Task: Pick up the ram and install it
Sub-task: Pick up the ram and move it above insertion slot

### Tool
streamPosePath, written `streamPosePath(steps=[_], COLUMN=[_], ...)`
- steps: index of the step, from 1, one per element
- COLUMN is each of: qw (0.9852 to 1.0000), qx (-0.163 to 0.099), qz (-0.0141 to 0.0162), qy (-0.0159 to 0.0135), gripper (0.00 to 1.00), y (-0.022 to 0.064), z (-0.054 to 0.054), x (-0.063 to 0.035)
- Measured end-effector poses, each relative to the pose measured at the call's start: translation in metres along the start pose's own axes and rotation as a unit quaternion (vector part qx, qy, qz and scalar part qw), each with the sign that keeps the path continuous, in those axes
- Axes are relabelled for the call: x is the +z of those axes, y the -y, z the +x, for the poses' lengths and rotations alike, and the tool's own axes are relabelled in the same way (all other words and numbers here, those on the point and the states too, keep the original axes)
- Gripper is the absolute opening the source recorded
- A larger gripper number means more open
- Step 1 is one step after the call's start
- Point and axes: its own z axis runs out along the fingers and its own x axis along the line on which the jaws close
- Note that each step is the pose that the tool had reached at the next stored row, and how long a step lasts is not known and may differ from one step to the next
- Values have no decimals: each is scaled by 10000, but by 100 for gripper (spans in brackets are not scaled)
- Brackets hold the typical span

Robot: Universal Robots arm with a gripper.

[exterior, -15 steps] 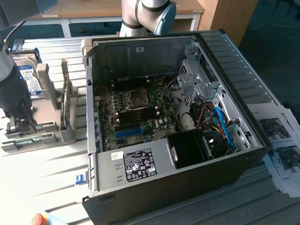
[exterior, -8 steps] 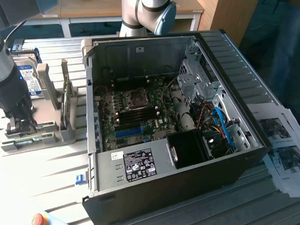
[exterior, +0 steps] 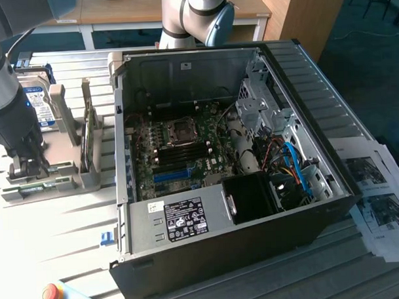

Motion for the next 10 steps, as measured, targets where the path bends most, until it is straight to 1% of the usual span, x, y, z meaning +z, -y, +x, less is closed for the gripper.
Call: streamPosePath(steps=[10], qw=[10000], qx=[0], qz=[0], qy=[0], gripper=[24], y=[1], z=[10], x=[60])
